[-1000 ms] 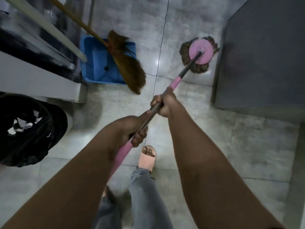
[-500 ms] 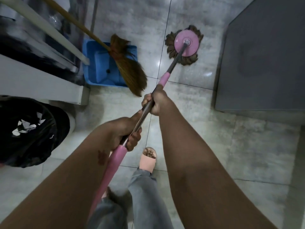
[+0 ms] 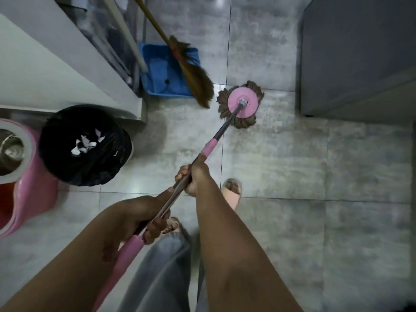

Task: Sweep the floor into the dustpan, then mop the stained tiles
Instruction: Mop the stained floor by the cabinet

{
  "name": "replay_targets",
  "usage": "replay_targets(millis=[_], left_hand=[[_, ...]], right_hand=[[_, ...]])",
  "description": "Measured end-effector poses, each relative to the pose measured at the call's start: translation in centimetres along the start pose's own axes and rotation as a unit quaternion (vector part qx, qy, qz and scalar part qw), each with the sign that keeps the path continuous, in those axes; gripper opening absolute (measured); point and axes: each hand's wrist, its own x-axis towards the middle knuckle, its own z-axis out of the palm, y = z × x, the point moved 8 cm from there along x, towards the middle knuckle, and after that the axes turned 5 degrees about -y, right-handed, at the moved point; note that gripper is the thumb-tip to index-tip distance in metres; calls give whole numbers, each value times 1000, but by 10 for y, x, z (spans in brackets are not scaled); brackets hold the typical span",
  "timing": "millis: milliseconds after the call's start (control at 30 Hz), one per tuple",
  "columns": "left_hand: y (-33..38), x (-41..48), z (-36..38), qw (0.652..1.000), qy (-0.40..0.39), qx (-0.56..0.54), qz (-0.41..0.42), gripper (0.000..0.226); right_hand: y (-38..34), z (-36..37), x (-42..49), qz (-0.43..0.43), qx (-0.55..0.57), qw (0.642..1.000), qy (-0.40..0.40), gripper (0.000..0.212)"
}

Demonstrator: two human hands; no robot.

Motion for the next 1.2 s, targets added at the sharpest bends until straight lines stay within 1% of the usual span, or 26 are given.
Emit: replay_targets(millis=[100, 167, 367, 467, 533, 633, 733, 767, 833, 900, 1033, 1100, 1200], left_hand=[[-41, -10, -9, 998, 7, 39, -38, 61], [-51, -7, -3, 996, 5, 64, -55, 63], [-31, 40, 62, 982, 12, 180, -55, 63], [-25, 63, 95, 976, 8, 211, -51, 62], [-27, 69, 102, 973, 10, 225, -45, 66], [-38, 58, 84, 968, 21, 241, -67, 66], [-43, 31, 45, 959, 66, 262, -86, 65], [-43, 22, 33, 957, 82, 261, -93, 66], [-40, 7, 18, 954, 104, 260, -110, 66], [-34, 2, 23, 949, 108, 268, -124, 67], [-29, 26, 75, 951, 79, 267, -133, 67], [-27, 51, 122, 956, 53, 260, -123, 66], [-21, 97, 210, 961, 14, 259, -99, 64]], right_hand=[[48, -8, -15, -11, 49, 999, -12, 55], [57, -24, -19, -34, 82, 996, -7, 52], [37, -127, -23, -87, 161, 981, 58, 47], [29, -176, -22, -81, 179, 976, 98, 49], [33, -190, -23, -73, 195, 972, 110, 48], [46, -170, -29, -79, 220, 969, 85, 53], [64, -123, -32, -84, 237, 967, 35, 67], [68, -108, -33, -82, 242, 967, 19, 68], [70, -88, -35, -76, 251, 965, -5, 58], [65, -87, -38, -72, 234, 969, -20, 51], [40, -132, -49, -76, 240, 967, -35, 60], [20, -177, -54, -92, 239, 966, -28, 57], [-13, -268, -67, -116, 223, 968, 8, 55]])
